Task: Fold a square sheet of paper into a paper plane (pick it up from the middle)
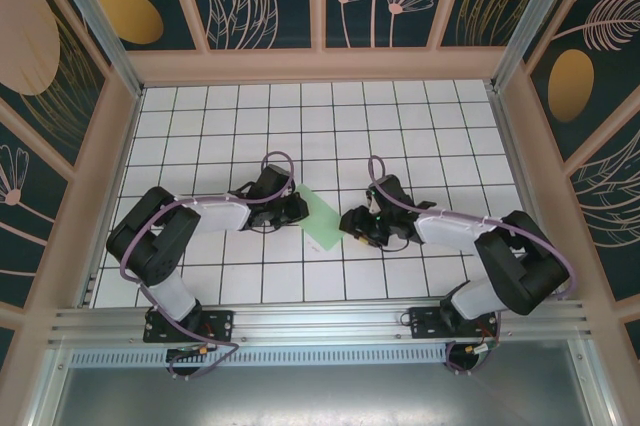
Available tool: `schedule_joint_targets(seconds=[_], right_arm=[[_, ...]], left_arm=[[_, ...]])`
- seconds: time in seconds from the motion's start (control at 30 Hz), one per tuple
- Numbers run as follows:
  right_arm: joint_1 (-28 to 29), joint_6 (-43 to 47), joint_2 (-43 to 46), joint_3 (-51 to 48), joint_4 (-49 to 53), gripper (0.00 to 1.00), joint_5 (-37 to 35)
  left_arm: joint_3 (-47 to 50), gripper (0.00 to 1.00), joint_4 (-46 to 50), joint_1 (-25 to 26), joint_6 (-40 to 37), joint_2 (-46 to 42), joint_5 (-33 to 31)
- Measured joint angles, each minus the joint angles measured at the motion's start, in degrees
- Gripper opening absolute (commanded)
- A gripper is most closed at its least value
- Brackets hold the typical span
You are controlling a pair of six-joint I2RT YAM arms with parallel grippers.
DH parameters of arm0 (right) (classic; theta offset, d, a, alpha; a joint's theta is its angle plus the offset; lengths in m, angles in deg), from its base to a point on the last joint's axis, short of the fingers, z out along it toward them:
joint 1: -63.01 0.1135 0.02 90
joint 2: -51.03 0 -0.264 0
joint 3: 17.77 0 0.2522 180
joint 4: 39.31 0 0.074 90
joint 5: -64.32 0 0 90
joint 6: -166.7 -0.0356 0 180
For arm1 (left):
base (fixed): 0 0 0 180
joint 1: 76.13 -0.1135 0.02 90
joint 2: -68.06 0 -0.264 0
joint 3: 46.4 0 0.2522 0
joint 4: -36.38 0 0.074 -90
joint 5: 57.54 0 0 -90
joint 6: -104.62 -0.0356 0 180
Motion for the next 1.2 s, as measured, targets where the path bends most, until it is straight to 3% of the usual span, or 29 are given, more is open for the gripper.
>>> schedule_joint_targets(seconds=[0.53,0.73,0.93,1.2], right_arm=[[-1.84,4.52,-7.23,6.73,0.04,0.54,-1.73],[-1.84,6.45,-7.82,6.95,0.42,0.48,-1.20],[-2.01,8.20,-7.61,7.28,2.10,0.56,-1.70],[-2.71,9.53,-7.58,7.28,2.16,0.55,-1.20]], left_arm=[[0.39,0.13,-2.05,0.00,-1.09,1.14,-0.11],[0.39,0.13,-2.23,0.00,-1.51,1.25,-0.09],[0.37,0.13,-2.27,0.00,-1.66,1.31,-0.07],[0.26,0.14,-2.51,0.00,-1.99,1.49,0.09]])
